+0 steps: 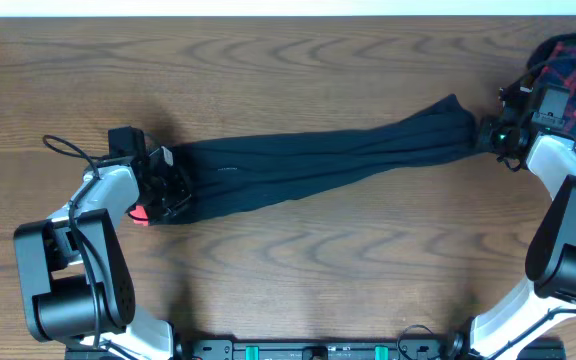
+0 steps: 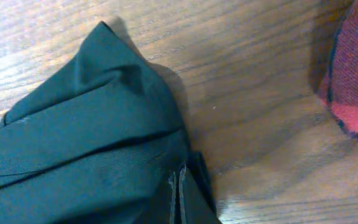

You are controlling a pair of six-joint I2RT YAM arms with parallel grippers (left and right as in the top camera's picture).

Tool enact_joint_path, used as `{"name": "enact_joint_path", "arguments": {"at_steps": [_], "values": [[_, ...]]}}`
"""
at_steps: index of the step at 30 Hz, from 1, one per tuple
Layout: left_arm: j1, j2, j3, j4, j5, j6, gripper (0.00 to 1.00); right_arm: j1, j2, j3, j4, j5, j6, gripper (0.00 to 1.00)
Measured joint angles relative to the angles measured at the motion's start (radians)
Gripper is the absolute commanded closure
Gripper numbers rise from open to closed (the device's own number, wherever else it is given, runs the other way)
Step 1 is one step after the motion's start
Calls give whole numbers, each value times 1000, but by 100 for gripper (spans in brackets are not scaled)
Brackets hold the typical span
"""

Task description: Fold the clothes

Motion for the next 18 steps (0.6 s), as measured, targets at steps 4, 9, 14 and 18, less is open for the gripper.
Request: {"name": "enact_joint_path", "arguments": {"at_steps": [4,9,14,18], "values": [[0,0,0,0,0,0,93,0,-52,0,29,2,47,99],[0,0,0,0,0,0,93,0,-118,8,73,13,108,99],[0,0,0,0,0,0,93,9,-103,9,135,26,161,99],[0,0,0,0,0,0,93,25,-77,9,185,45,209,99]]}}
